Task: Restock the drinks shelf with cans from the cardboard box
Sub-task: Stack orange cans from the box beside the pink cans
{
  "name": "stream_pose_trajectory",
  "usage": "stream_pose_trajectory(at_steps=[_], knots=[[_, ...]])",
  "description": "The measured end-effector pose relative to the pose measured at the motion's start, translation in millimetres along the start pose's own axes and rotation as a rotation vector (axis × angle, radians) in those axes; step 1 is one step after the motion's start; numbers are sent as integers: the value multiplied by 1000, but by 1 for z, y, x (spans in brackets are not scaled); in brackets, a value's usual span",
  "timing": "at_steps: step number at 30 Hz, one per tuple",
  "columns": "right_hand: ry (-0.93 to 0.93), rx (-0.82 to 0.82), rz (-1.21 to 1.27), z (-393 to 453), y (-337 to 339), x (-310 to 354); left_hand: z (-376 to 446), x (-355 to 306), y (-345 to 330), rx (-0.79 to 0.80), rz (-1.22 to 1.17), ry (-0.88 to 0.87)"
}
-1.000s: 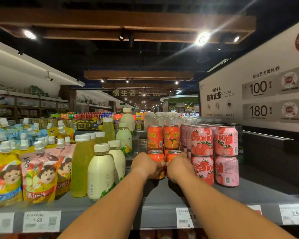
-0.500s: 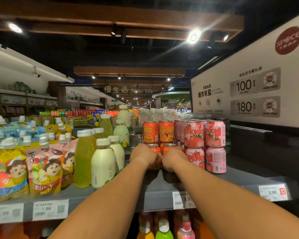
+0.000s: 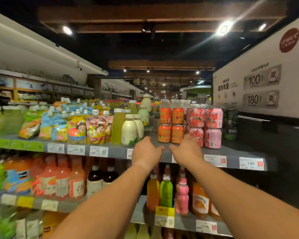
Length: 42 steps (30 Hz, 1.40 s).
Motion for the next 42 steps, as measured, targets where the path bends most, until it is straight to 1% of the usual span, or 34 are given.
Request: stream_pose_trajectory(at_steps=[2, 4, 7, 12, 15, 18, 22, 24, 32, 36, 40, 42], knots=[[24, 37, -1, -32, -5, -5, -33, 24, 10, -18, 13, 64], [15, 118, 28, -66, -21, -11, -70, 55, 16, -2, 53, 141], [-9, 231, 38, -125, -57, -21, -125, 121, 29, 20, 112, 302], [38, 439, 75, -233, -139, -17, -220, 245, 63, -57, 175, 612], [52, 581, 88, -307, -194, -13, -278, 312, 73, -54, 200, 750], [65, 722, 90, -369, -245, -10, -327, 363, 92, -70, 216, 881], [116, 837, 54, -421, -295, 8, -374, 418, 122, -132, 214, 1000], [162, 875, 42, -436, -313, 24, -388, 441, 135, -170, 207, 1061], [325, 985, 63, -475, -390, 83, -400, 505, 161, -251, 178, 1172], [373, 1064, 55, -491, -437, 102, -401, 543, 160, -302, 169, 1229], [413, 1147, 91, -496, -492, 116, -393, 587, 152, -397, 152, 1307], [436, 1198, 86, -494, -523, 124, -389, 613, 144, -424, 142, 1379]])
Point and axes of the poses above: each hand's wrist, its own z-axis towards the middle knuckle, its own y-axis out of the back of the hand, x = y × z, the point moved 10 cm from there along z, towards the middle knuckle, and after that the axes turned 3 degrees about -x, right-handed, at the moved point
